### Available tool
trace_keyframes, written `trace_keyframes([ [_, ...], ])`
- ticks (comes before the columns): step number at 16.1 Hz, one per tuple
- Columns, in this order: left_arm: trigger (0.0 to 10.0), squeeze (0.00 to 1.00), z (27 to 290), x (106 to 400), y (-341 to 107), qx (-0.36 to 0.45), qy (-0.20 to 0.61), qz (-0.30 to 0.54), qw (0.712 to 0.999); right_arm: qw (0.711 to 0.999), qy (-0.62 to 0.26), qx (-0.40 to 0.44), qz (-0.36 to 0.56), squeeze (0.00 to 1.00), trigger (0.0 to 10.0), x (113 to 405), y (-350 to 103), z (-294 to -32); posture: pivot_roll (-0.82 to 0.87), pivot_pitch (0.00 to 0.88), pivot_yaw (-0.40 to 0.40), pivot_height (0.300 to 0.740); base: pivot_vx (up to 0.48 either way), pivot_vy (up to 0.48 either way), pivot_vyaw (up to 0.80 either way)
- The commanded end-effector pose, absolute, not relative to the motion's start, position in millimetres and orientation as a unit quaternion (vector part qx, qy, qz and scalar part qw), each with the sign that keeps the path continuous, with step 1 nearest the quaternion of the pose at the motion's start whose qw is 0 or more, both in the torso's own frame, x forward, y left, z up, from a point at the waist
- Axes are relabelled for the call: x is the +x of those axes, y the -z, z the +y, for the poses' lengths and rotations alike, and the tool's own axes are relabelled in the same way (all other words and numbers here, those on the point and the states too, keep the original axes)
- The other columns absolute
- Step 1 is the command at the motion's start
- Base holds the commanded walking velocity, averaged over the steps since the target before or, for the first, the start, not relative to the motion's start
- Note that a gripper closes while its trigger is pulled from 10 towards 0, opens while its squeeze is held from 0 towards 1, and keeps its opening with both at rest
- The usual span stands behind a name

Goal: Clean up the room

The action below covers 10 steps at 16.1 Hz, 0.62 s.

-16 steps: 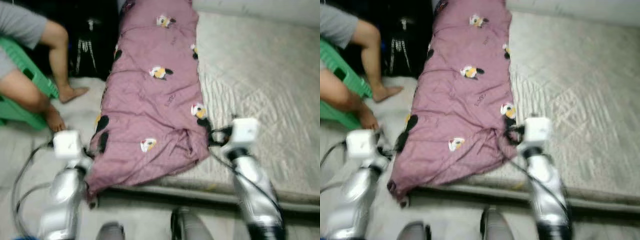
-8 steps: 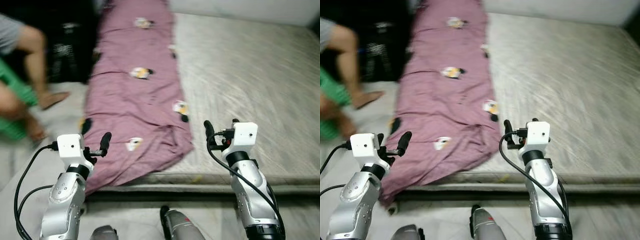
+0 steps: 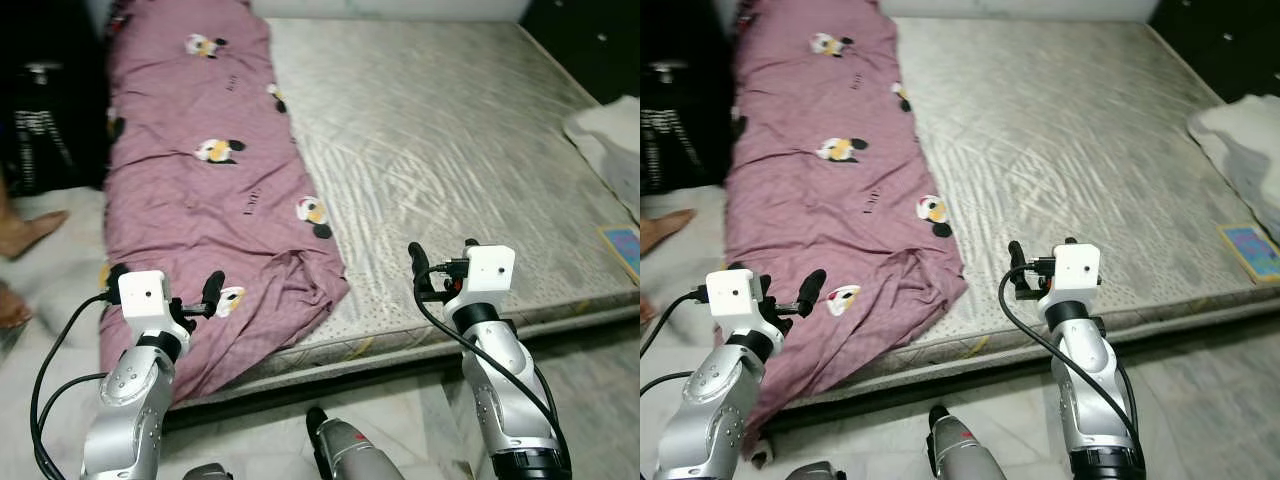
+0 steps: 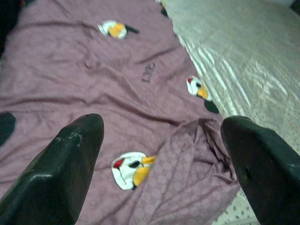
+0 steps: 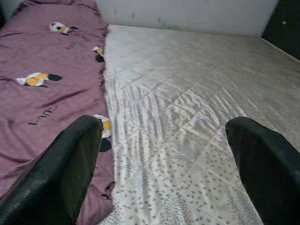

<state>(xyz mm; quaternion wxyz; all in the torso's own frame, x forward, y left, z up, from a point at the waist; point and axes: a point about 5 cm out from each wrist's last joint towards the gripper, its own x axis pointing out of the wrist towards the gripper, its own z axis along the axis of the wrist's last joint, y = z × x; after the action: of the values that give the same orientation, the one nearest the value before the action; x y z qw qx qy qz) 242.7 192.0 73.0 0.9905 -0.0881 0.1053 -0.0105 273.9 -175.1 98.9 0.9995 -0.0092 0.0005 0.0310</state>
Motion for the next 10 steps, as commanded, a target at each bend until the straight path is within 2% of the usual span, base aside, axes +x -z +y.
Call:
trace_keyframes([
  [1, 10.0, 0.0, 194, 239, -73, -0.083, 0.002, 0.106, 0.991, 0.999, -0.028, -0.016, 0.01, 0.0, 10.0, 273, -97, -180, -0.01, 0.162, -0.068, 0.74, 0.0, 0.0, -0.8],
  [6, 10.0, 0.0, 204, 223, -77, -0.016, -0.03, 0.082, 0.996, 0.999, -0.026, -0.017, 0.018, 0.0, 10.0, 269, -93, -183, 0.0, 0.16, -0.073, 0.74, 0.0, 0.0, -0.73],
  [10, 10.0, 0.0, 203, 220, -83, 0.006, -0.034, 0.064, 0.997, 0.999, -0.034, -0.014, 0.016, 0.0, 10.0, 270, -94, -180, 0.0, 0.177, -0.074, 0.74, 0.0, 0.0, 0.0],
])
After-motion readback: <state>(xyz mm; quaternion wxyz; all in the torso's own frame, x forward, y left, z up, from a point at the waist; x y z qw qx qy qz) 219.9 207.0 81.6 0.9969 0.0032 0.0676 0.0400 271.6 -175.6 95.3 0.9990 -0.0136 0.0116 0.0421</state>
